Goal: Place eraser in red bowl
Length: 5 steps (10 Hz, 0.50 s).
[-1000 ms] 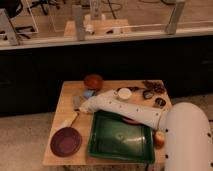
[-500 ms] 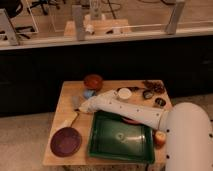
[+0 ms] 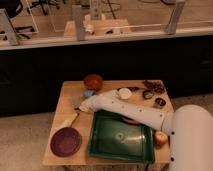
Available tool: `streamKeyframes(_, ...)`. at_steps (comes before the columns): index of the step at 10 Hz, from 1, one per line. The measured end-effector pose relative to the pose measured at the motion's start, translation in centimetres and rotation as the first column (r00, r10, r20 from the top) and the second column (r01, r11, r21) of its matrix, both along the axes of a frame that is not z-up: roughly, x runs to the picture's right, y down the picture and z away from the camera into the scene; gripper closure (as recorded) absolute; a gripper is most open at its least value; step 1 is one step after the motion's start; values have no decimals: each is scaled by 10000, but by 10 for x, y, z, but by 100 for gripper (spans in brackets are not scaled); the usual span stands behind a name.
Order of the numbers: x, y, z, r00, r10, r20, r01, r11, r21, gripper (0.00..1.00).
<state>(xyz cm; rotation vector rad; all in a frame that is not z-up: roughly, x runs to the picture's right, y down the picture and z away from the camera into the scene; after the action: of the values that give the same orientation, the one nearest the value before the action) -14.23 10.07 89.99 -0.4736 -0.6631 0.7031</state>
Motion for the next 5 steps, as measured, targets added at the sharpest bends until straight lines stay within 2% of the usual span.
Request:
streamKeyframes(2,4,-9,-11,10000,-21,21,21,9999,114,100)
streamKeyframes(3,10,-21,-23,10000,-43,-39,44,9997,239,100)
streamKeyframes(5,18,-32,-30,9999,-48,-150,54,9991,429,100)
